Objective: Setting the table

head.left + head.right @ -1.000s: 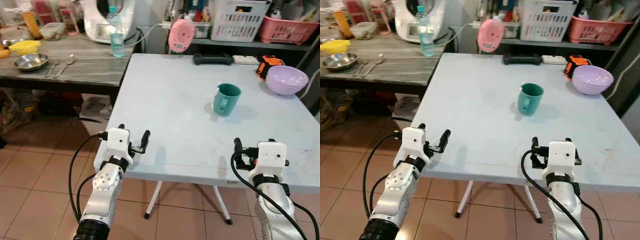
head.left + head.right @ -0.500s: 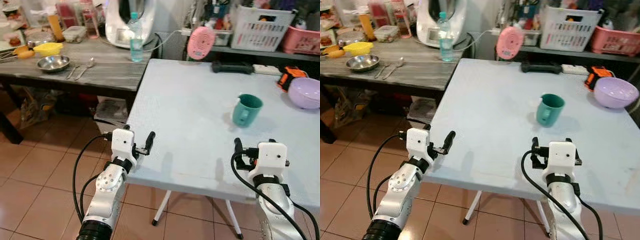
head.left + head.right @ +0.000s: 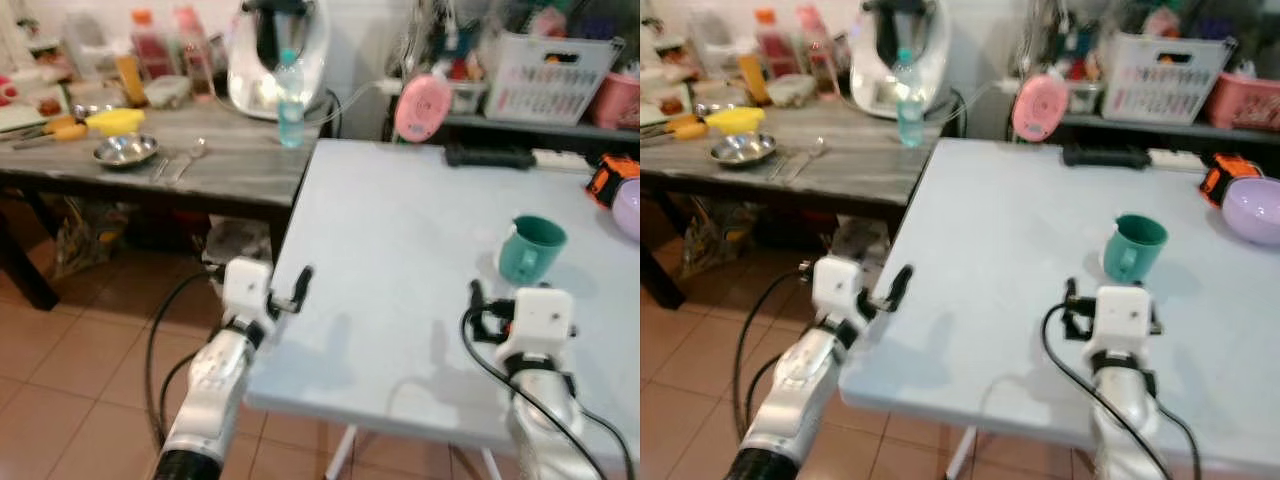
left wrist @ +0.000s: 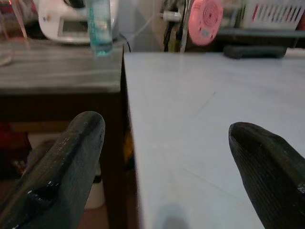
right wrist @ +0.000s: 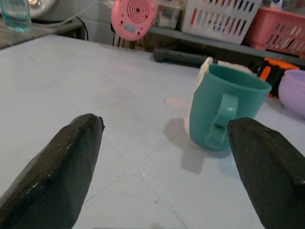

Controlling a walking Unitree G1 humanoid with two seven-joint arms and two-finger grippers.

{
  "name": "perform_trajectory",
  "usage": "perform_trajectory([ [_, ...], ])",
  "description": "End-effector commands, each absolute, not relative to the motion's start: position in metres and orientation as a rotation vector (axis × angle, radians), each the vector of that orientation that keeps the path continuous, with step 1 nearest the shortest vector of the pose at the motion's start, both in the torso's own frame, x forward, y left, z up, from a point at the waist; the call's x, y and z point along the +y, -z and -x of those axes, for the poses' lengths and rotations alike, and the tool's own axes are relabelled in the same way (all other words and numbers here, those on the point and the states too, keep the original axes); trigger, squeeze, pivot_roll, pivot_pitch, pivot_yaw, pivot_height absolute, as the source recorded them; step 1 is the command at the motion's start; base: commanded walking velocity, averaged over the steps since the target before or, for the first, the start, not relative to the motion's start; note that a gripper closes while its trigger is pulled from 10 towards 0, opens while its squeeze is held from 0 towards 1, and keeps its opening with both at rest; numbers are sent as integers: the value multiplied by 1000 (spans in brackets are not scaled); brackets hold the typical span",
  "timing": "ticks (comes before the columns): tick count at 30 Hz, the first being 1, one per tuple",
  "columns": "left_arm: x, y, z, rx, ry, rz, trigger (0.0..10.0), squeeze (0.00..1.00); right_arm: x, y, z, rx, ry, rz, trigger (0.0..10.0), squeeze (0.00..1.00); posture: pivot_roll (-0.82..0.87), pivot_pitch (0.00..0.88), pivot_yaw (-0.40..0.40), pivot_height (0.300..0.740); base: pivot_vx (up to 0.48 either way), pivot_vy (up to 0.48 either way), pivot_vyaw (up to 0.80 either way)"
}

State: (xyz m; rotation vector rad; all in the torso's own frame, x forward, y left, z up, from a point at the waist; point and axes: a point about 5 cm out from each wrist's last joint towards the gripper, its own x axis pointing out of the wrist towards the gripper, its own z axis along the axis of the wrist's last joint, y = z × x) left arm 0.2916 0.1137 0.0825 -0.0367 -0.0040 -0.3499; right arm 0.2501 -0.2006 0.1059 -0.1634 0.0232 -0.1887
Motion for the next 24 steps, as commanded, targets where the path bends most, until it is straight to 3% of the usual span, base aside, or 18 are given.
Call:
perform_trajectory([
  [1, 97, -88, -289, -22, 437, 42, 10000, 0, -208, -109, -249, 11, 219, 185, 10000, 0, -208, 0, 18, 740, 0, 0, 0],
  [17, 96, -97, -281, -39, 606, 10, 10000, 0, -214, -110, -251, 5, 335, 178, 10000, 0, -202, 0, 40, 740, 0, 0, 0],
  [24, 93, -99, -276, -24, 714, 2, 10000, 0, -219, -115, -270, 3, 415, 131, 10000, 0, -194, 0, 51, 740, 0, 0, 0],
])
